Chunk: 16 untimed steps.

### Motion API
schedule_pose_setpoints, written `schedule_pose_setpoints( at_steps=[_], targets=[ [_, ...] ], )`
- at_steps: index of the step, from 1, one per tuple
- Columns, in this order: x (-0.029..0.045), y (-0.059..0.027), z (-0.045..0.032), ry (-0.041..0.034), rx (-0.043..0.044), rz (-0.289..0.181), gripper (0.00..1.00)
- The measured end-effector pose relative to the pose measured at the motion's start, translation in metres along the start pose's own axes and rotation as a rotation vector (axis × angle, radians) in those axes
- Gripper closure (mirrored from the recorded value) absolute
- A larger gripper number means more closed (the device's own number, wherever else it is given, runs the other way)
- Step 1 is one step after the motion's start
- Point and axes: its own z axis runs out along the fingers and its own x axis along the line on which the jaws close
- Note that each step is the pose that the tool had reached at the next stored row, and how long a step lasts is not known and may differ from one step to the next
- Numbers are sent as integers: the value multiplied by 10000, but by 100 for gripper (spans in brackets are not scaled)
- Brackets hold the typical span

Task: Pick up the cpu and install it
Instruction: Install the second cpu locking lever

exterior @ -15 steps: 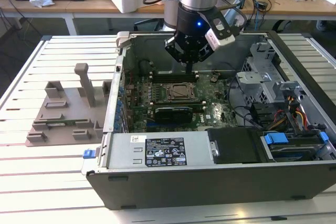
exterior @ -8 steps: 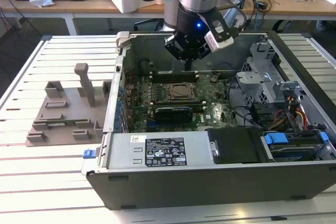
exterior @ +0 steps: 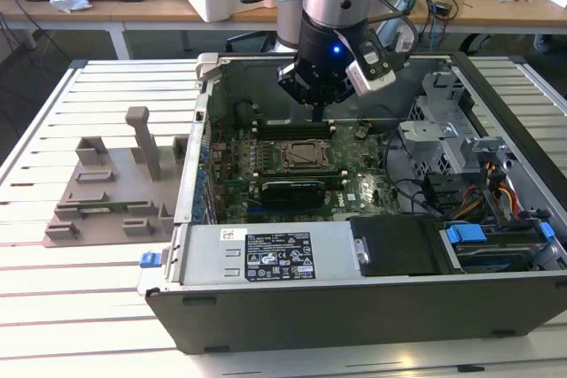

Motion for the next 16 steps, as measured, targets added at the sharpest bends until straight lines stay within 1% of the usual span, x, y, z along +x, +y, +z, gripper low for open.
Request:
schedule_pose_setpoints(
  at_steps=[6, 16],
  targets=[
    [11, -123, 48, -1, -6, 2, 89],
    [29, -182, 87, 0, -3, 2, 89]
  ],
)
